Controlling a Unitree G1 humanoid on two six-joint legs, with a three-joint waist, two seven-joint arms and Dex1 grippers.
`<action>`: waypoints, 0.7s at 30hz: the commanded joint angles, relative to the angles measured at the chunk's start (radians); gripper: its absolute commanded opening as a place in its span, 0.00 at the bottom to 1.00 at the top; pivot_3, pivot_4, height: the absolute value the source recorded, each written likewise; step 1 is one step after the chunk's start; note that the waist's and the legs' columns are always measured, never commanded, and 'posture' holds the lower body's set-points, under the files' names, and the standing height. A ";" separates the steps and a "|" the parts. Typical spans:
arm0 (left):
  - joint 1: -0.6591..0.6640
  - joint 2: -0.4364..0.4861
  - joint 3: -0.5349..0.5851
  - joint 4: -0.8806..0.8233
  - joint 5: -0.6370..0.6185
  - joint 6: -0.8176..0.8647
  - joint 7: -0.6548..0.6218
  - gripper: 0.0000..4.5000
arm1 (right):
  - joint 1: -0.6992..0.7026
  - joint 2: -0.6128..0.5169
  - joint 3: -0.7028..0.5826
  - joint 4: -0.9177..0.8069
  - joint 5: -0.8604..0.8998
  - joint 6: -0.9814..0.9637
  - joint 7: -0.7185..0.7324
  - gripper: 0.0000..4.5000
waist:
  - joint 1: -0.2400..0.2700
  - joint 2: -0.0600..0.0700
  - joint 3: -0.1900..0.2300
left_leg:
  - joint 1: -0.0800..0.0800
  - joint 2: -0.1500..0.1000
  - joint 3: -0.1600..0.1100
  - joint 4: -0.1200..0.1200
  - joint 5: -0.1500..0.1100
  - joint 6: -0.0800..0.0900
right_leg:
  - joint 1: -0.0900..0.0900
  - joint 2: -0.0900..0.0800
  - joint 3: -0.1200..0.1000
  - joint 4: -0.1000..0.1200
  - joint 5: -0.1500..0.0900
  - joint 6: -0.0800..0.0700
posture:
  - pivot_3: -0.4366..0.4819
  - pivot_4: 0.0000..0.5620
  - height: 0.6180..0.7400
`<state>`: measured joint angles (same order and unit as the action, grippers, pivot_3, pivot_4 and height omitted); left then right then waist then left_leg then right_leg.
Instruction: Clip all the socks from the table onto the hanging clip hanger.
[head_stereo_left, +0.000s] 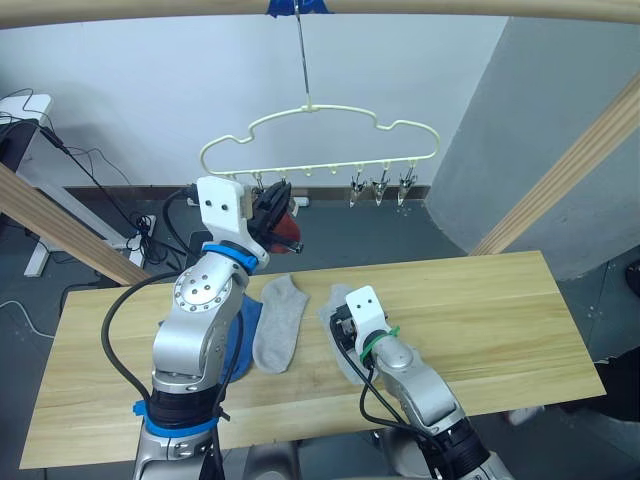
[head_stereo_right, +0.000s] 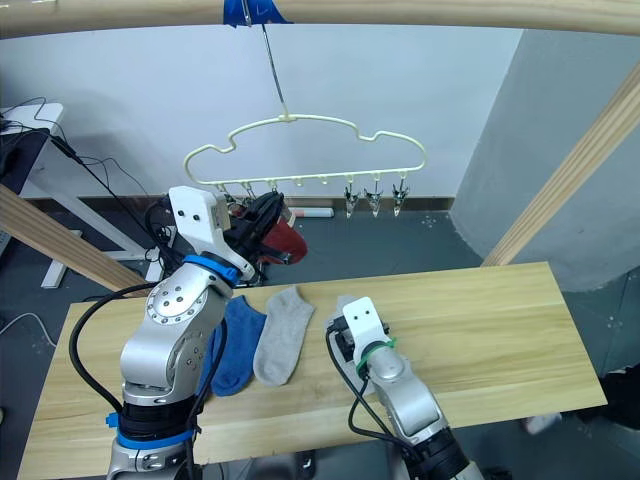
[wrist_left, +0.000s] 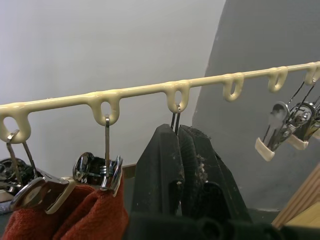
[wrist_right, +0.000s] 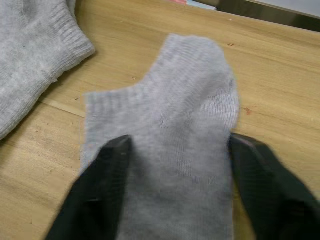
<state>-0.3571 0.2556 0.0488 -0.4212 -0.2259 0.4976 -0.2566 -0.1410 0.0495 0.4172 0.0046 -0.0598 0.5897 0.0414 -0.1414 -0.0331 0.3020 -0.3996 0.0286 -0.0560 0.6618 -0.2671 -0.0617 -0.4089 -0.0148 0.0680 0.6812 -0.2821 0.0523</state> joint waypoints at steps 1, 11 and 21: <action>-0.002 0.013 0.017 -0.045 -0.024 0.001 -0.015 0.00 | 0.032 -0.003 0.008 0.017 -0.010 -0.003 0.013 0.42 | 0.000 0.000 0.000 | 0.000 0.000 0.000 0.000 0.000 0.000 | 0.000 0.000 0.000 0.000 0.000 0.000 | 0.26 0.55 1.00; -0.039 0.044 0.077 -0.030 -0.150 0.056 -0.078 0.00 | 0.027 -0.067 0.023 -0.071 -0.039 -0.053 0.082 0.01 | 0.002 0.000 0.000 | 0.000 0.000 0.000 0.000 0.000 0.000 | 0.000 0.000 0.000 0.000 0.000 0.000 | 0.25 0.54 1.00; -0.100 0.091 0.129 -0.012 -0.298 0.154 -0.132 0.00 | -0.156 -0.146 0.044 -0.156 -0.083 -0.187 0.207 0.01 | -0.001 -0.001 0.002 | -0.001 0.000 0.000 0.000 0.000 0.000 | -0.001 0.000 0.000 0.000 0.000 0.000 | 0.24 0.56 1.00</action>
<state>-0.4319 0.3344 0.1590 -0.3966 -0.4880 0.6538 -0.3739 -0.2717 -0.0980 0.4516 -0.1211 -0.1361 0.4576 0.2217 -0.1424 -0.0336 0.3043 -0.4005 0.0284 -0.0555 0.6616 -0.2671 -0.0618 -0.4103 -0.0144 0.0681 0.6808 -0.2822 0.0525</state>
